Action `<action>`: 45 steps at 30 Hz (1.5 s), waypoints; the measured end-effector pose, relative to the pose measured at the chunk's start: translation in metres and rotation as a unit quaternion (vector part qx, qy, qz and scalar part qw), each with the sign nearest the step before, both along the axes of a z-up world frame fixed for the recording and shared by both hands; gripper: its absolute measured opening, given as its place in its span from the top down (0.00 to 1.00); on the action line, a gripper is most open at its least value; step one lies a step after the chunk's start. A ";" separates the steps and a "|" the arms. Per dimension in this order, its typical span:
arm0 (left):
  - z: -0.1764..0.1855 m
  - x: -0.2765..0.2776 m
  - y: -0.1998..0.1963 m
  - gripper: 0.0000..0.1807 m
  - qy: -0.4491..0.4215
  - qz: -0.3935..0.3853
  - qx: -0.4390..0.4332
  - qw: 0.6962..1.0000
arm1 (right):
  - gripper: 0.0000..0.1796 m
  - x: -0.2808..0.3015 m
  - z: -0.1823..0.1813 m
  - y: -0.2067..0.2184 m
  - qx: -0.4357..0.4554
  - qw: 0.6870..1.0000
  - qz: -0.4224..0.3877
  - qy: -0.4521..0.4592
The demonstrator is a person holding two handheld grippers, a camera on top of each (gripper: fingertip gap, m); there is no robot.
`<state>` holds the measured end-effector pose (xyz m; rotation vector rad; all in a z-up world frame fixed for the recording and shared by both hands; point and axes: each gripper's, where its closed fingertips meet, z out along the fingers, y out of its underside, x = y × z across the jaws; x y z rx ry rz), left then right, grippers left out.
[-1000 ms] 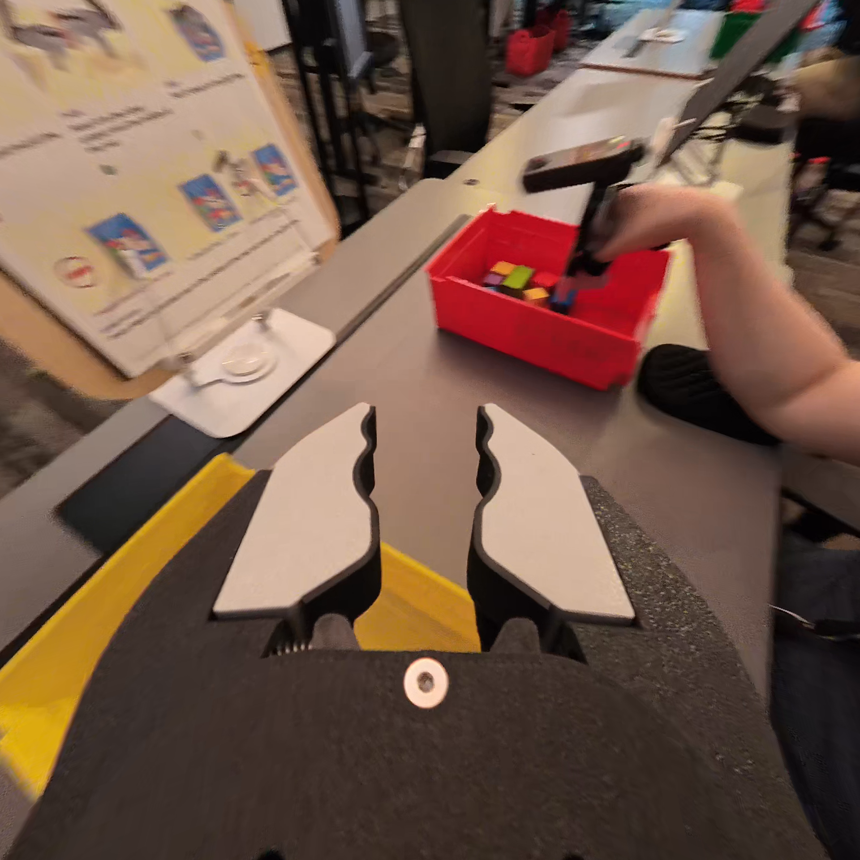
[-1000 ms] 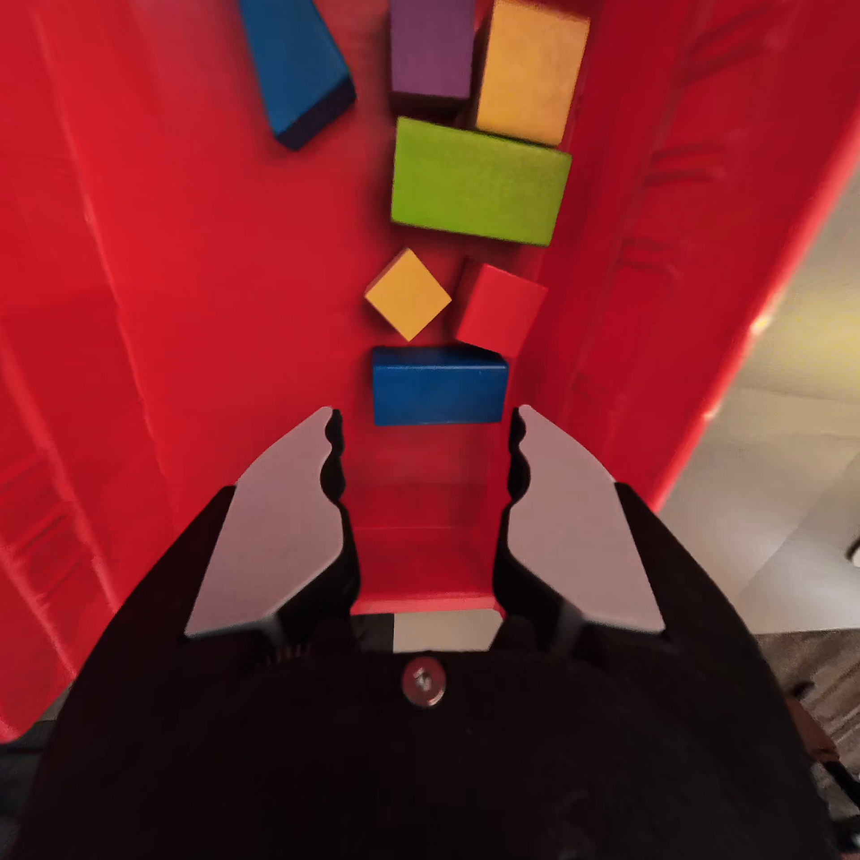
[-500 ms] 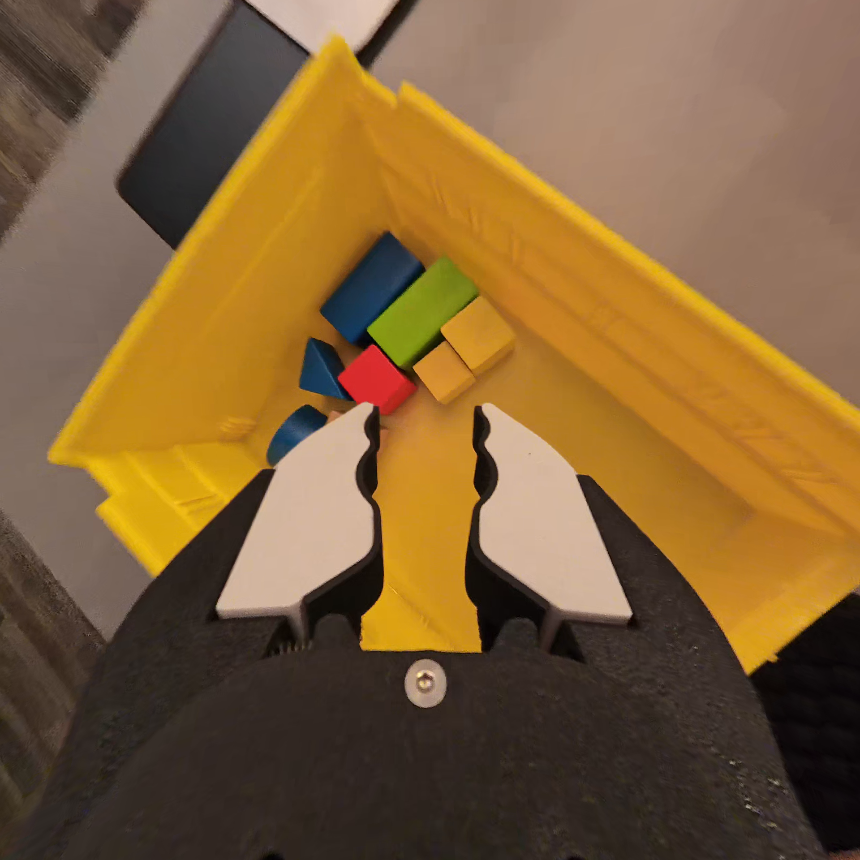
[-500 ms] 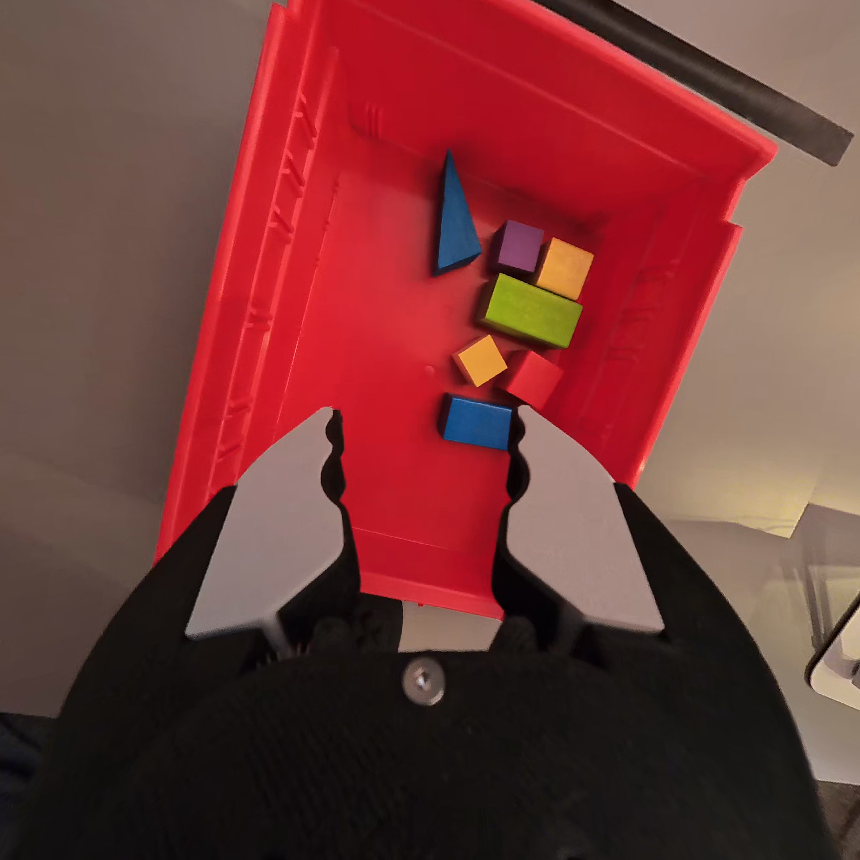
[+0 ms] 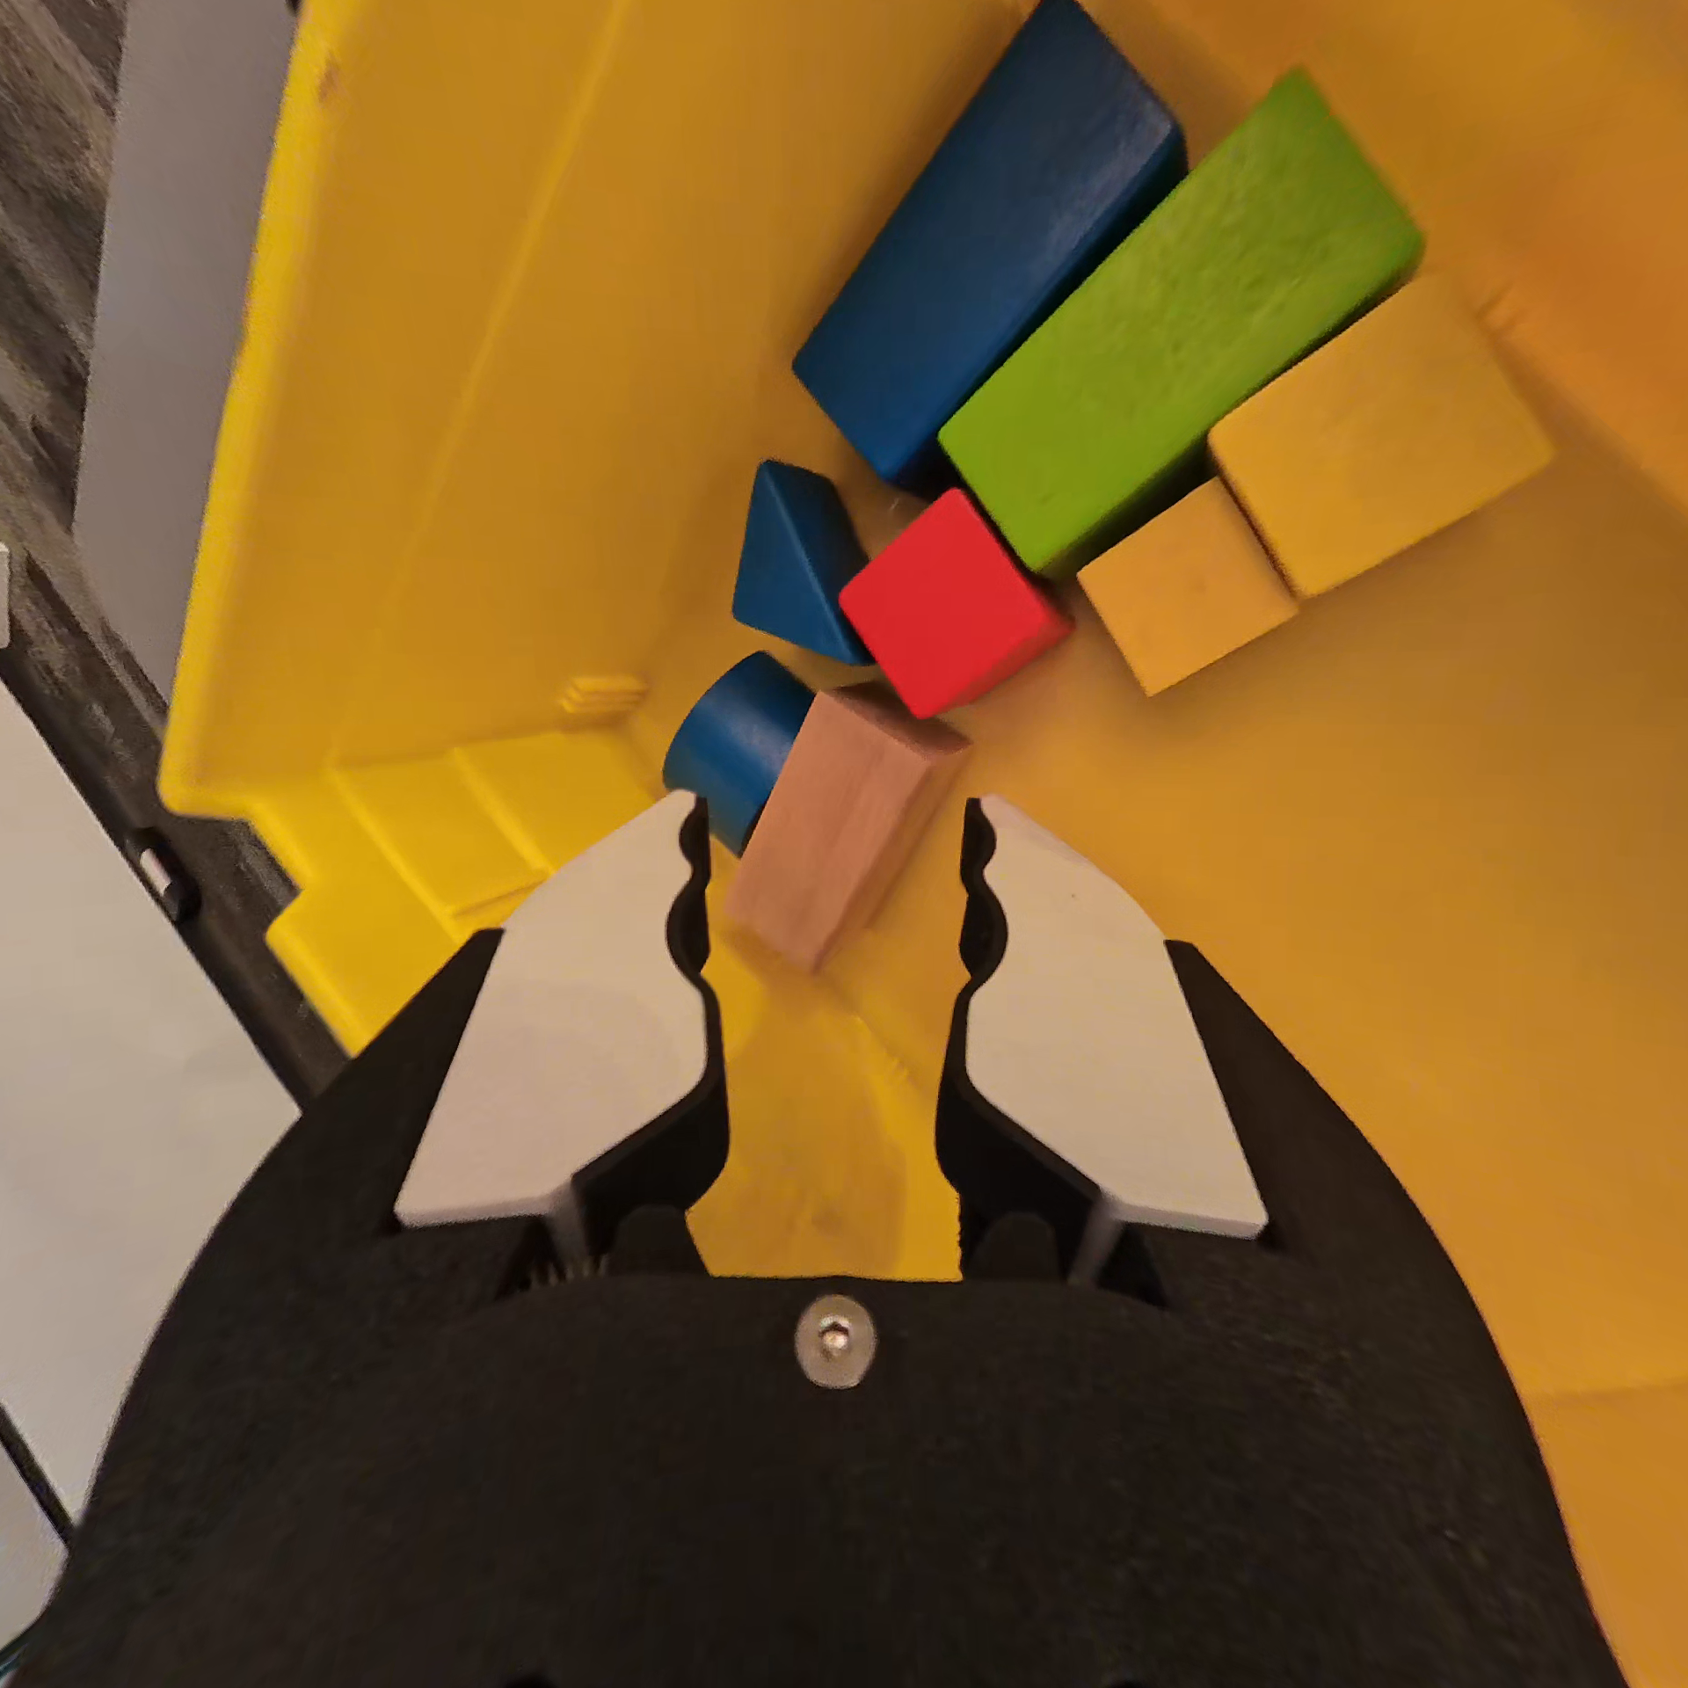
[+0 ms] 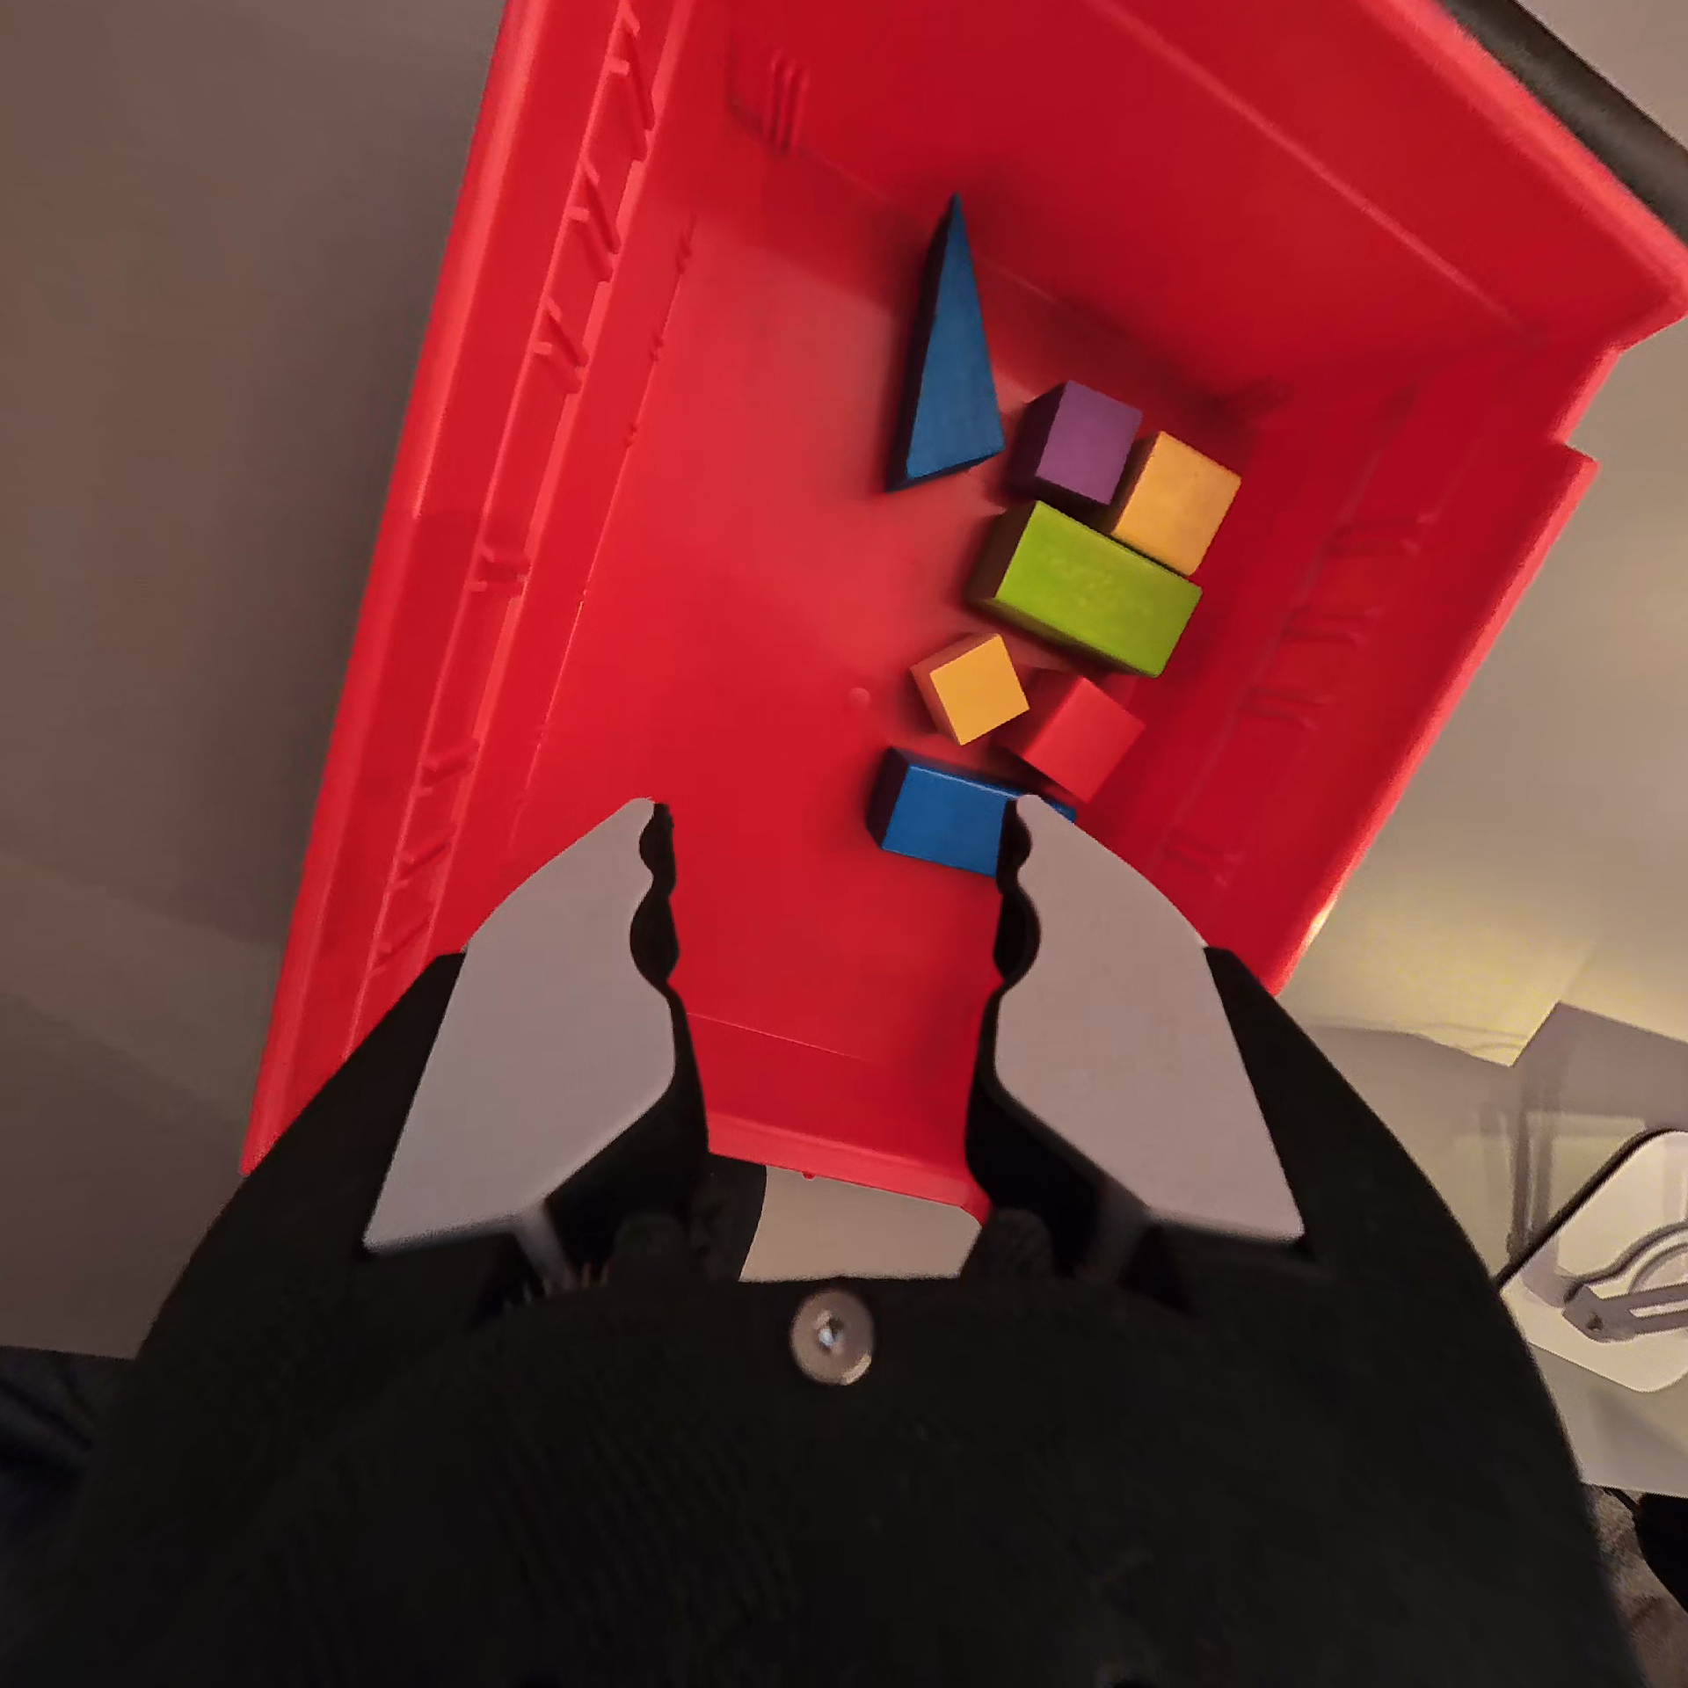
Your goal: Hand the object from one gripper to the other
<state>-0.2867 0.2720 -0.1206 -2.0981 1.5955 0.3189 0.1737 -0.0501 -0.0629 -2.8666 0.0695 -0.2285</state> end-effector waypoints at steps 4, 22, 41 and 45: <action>-0.010 0.002 0.002 0.73 0.008 0.004 -0.009 1.000 | 0.61 -0.001 -0.001 0.000 -0.004 1.000 0.001 0.001; -0.017 -0.016 -0.018 0.80 0.042 0.047 -0.073 0.995 | 0.63 -0.006 -0.009 -0.003 -0.034 0.999 0.012 0.002; -0.028 -0.015 -0.012 0.80 -0.005 0.124 -0.118 0.985 | 0.63 -0.010 -0.015 -0.005 -0.061 0.998 0.027 -0.005; -0.027 -0.014 -0.014 0.80 -0.006 0.125 -0.128 0.984 | 0.64 -0.011 -0.015 -0.006 -0.063 0.998 0.029 -0.006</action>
